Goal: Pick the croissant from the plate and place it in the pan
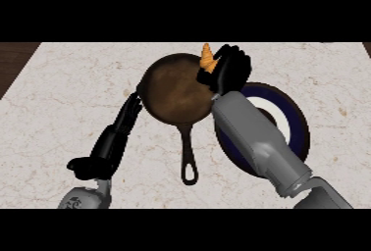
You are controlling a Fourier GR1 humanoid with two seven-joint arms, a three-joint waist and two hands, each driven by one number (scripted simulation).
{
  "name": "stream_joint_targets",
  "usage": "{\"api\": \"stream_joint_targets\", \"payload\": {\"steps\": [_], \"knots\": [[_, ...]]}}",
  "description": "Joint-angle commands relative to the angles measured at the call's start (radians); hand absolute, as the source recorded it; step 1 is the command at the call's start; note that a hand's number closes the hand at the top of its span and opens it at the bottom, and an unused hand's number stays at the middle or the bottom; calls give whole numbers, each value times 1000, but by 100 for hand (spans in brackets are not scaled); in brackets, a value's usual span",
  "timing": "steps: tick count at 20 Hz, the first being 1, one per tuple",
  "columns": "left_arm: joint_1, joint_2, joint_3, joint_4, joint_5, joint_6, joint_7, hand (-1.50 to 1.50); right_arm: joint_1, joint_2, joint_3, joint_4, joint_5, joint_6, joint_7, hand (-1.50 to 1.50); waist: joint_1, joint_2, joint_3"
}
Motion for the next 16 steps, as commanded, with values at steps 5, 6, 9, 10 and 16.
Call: {"api": "stream_joint_targets", "payload": {"steps": [5, 6, 9, 10, 16], "knots": [[5, -21, -29, 10, -17, -3, -33, 0, 43, 6, -86, -39, -402, 136, -184, -150, 44, 16, 3], [-47, -41, -38, 15, -33, 19, 14, 0, 25, 6, -84, -23, -426, 146, -194, -150, 47, 20, 4], [-5, -1, -28, -4, -15, -22, 0, 0, 33, 6, -92, 13, -459, 64, -305, -150, 39, 17, 3], [-2, 6, -1, 13, 7, -31, -16, 0, 28, 6, -84, 4, -473, 31, -330, -150, 26, 12, 2], [11, 12, 14, -15, 16, -28, 0, 0, 49, 6, -102, -89, -543, -191, -461, -150, 9, 1, 2]]}}
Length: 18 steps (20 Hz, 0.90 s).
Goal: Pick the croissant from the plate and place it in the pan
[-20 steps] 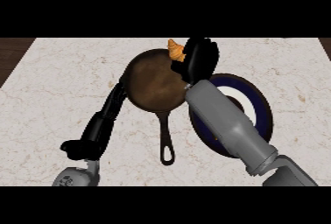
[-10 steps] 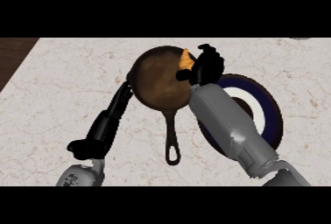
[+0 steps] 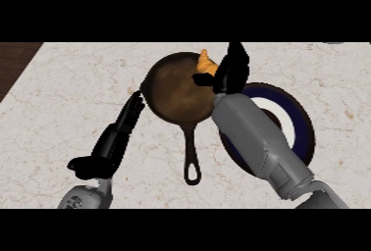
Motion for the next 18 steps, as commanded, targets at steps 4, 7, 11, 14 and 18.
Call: {"api": "stream_joint_targets", "payload": {"steps": [4, 7, 11, 14, 18], "knots": [[60, -2, -10, -32, -13, 11, -17, 0, 105, 3, -5, -137, -206, -175, -173, -150, -35, -17, 0], [25, -18, 13, 13, -14, 36, 8, 0, 188, 3, 72, -281, -341, -177, -249, -150, -52, -20, 0], [-5, -37, 21, 42, -39, 65, -9, 0, 305, 3, 149, -479, -483, -140, -350, -150, -86, -27, -1], [95, -11, 6, -39, -16, 28, 0, 0, 407, 3, 215, -538, -578, -112, -482, -150, -82, -30, -1], [109, 6, 47, -67, -13, 33, 0, 0, 510, 3, 209, -638, -539, -20, -576, -150, -113, -36, -2]]}}
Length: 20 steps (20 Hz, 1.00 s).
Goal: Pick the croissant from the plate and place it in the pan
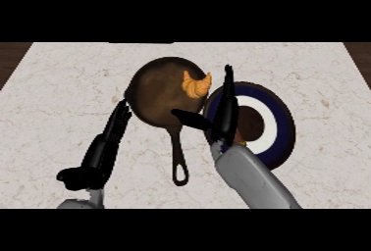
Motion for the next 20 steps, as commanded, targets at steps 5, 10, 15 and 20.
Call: {"api": "stream_joint_targets", "payload": {"steps": [5, 10, 15, 20], "knots": [[-54, -33, 23, 41, -20, 11, 9, 0, 95, 0, 151, -17, -101, -40, -165, -150, -10, -1, -1], [-14, -11, 45, -3, -7, -35, 16, 0, 152, 0, 154, -71, 0, -21, -97, -150, -13, -3, -1], [30, -42, 29, 48, -33, -30, -61, 0, 218, 0, 138, -144, 134, 13, -13, -150, -20, -4, -2], [45, -31, 23, -108, -30, -25, 79, 0, 303, -28, 140, -205, 212, 63, 41, -150, -19, -5, -1]]}}
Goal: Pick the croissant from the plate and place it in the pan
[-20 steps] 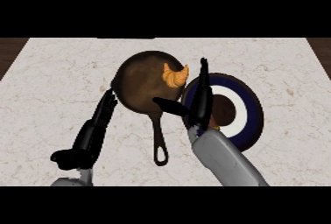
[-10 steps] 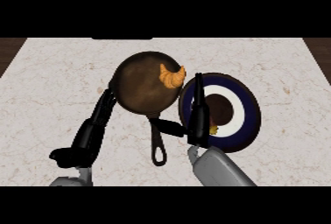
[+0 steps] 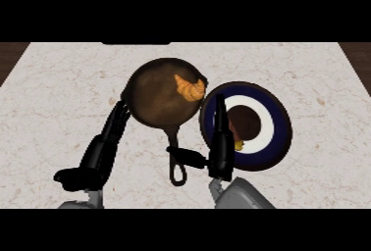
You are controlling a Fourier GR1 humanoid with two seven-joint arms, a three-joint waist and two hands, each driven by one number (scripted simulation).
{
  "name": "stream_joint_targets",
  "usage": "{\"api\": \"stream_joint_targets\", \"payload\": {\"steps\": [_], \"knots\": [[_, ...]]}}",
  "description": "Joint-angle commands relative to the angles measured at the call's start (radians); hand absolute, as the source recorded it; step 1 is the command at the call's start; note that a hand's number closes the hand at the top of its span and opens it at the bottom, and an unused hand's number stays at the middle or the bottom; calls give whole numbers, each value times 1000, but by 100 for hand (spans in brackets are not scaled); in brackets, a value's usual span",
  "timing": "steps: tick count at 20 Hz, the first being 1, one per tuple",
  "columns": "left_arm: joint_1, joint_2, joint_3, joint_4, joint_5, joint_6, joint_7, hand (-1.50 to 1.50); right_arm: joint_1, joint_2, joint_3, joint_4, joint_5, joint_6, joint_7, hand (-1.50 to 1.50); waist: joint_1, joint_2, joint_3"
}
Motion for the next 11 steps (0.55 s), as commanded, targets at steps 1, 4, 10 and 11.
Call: {"api": "stream_joint_targets", "payload": {"steps": [1, 4, 10, 11], "knots": [[22, 22, 32, 12, -2, -23, -33, 0, 40, 9, -54, -27, 84, 44, 46, -150, -1, 0, 0], [-26, 0, 41, 54, -4, -24, -44, 0, 41, 9, -40, -36, 126, 38, 88, -150, -2, 1, 0], [1, -9, 18, 28, -2, -47, -25, 0, 20, 9, -21, 23, 231, -15, 155, -150, 1, 1, 0], [-26, 0, 42, 8, -2, -34, -5, 0, -10, 9, -33, 12, 298, 19, 199, -150, -1, 0, 0]]}}
